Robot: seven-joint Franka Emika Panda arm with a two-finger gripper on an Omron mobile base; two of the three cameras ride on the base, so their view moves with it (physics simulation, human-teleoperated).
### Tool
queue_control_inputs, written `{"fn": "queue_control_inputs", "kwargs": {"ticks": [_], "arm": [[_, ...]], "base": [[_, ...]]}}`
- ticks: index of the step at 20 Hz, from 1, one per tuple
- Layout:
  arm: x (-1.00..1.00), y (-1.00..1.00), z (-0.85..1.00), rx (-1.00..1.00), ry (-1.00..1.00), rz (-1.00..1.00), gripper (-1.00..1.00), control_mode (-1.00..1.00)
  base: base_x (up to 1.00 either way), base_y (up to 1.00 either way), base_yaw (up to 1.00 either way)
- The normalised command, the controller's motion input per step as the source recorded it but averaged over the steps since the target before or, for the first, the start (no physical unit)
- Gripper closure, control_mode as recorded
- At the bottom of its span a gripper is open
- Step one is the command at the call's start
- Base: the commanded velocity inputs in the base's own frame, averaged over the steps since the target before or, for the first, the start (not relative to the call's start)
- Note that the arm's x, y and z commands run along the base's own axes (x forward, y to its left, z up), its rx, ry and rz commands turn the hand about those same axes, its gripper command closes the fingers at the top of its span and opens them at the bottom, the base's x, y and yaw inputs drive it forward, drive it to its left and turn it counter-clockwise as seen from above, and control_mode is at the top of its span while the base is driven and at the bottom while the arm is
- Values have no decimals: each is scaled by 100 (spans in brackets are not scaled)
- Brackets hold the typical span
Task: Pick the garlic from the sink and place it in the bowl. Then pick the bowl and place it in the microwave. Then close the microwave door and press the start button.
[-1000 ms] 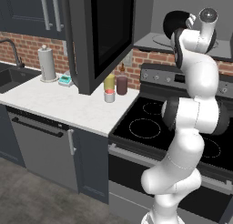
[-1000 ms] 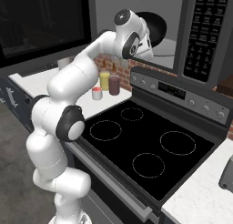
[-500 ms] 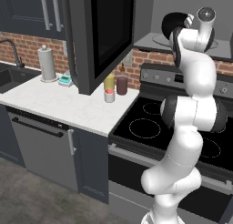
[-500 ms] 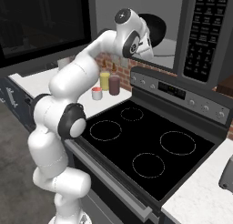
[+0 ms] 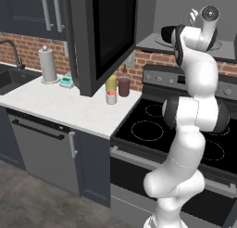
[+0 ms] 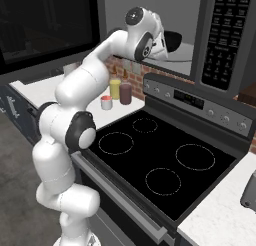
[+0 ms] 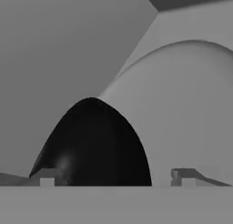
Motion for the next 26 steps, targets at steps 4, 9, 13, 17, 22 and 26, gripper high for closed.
{"fn": "queue_control_inputs", "kwargs": {"ticks": [4,9,13,17,22,26], "arm": [[-33,21,0,0,-43,7,-100,-100],[-77,39,19,0,-13,2,-100,-100],[-100,28,54,-3,-4,4,-100,-100],[-100,31,76,-2,0,2,-100,-100],[-100,36,31,0,6,0,-100,-100],[-100,41,-4,0,-14,3,-100,-100]], "base": [[0,0,0],[0,0,0],[0,0,0],[0,0,0],[0,0,0],[0,0,0]]}}
